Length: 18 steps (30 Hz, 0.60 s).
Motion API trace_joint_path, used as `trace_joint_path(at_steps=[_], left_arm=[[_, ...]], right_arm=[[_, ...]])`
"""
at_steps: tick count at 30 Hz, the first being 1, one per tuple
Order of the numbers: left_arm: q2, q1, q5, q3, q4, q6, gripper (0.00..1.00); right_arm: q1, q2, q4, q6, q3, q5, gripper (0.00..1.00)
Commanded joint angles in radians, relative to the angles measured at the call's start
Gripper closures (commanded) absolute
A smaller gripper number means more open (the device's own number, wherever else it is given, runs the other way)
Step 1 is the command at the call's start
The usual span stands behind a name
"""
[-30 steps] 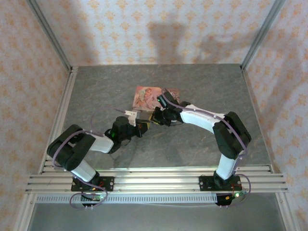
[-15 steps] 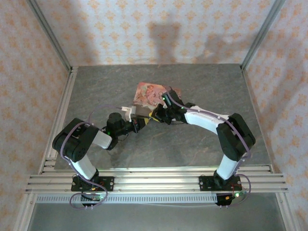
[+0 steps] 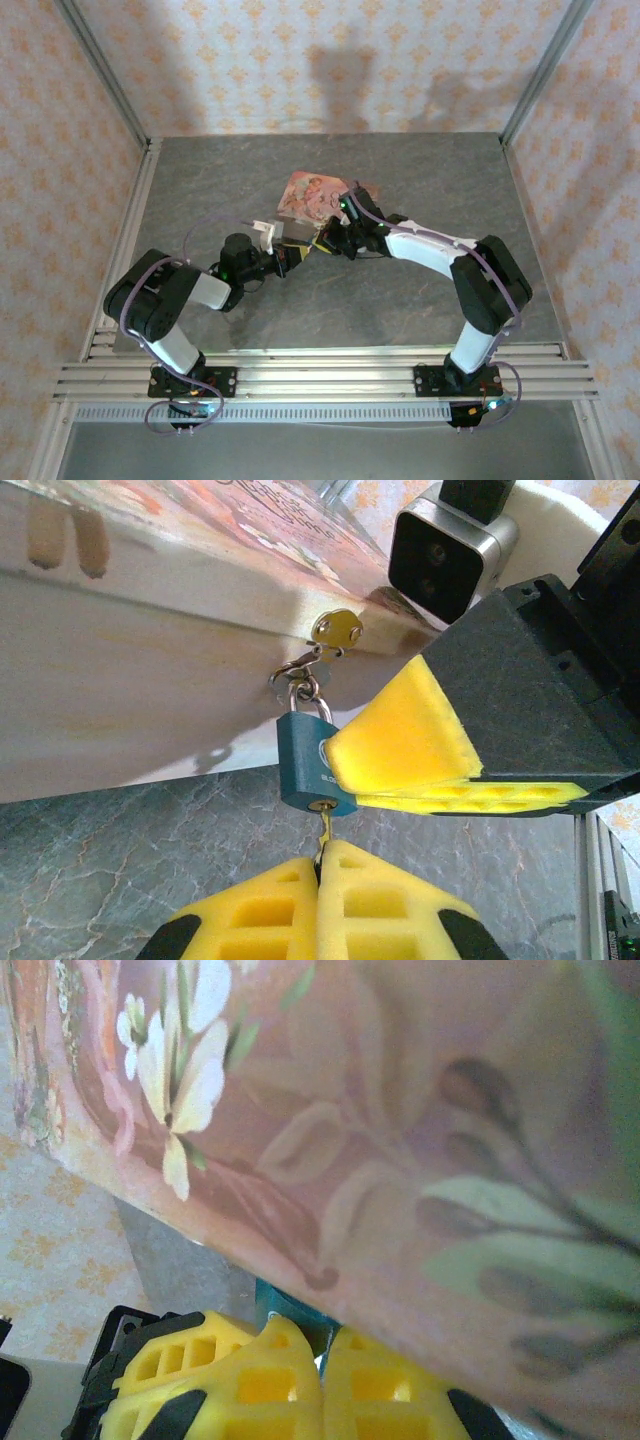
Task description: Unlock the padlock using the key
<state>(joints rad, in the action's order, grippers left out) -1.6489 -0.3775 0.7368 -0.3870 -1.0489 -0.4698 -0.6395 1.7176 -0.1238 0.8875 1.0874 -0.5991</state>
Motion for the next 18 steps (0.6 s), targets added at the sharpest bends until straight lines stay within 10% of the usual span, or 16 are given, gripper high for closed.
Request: trace_joint_path(at_steps=[1,18], left_arm=[[0.019,0.002,0.003,0.005,-0.005,0.021,1.00],[-0.068,0.002,0.007,0.005,-0.090,-0.094,1.00]], right_arm=[[-0.005,-0.020,0.072,0.051,-0.042,-0.047,1.00],[-0.011,-0.019,0.109,0.041,-0.114,0.018,1.00]])
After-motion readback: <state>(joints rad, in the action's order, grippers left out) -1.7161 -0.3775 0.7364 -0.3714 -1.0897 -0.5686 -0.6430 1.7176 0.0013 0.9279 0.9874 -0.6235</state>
